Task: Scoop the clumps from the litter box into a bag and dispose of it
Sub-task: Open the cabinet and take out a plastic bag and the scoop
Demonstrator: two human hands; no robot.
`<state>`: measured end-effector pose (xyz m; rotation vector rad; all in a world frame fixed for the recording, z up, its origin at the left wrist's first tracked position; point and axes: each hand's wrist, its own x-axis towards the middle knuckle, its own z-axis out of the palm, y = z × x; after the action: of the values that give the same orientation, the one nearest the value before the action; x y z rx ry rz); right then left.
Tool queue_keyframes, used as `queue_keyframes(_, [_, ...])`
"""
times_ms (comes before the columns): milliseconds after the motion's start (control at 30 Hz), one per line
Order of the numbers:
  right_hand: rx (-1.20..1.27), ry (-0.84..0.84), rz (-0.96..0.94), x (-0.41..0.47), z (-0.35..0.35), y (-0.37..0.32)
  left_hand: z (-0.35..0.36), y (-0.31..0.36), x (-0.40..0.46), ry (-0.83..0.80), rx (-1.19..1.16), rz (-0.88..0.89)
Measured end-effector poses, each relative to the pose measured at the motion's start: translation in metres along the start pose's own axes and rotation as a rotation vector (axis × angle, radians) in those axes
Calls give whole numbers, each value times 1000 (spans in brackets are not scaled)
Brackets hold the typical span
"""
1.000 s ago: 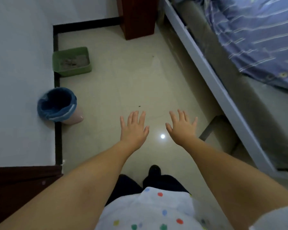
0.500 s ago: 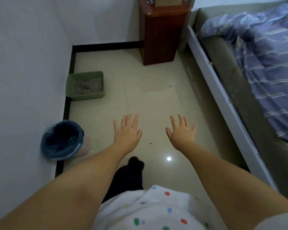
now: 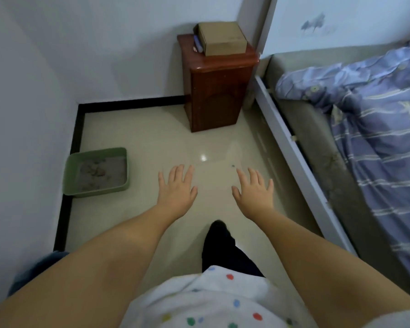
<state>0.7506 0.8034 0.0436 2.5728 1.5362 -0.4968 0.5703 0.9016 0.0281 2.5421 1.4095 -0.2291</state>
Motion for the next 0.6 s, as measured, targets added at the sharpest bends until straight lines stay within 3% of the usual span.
queue_keyframes(300, [-65, -34, -113, 198, -80, 15, -50, 20, 167, 43, -123, -128])
queue_keyframes(600, [-93, -103, -181, 382, -101, -18, -54, -23, 344, -42, -159, -222])
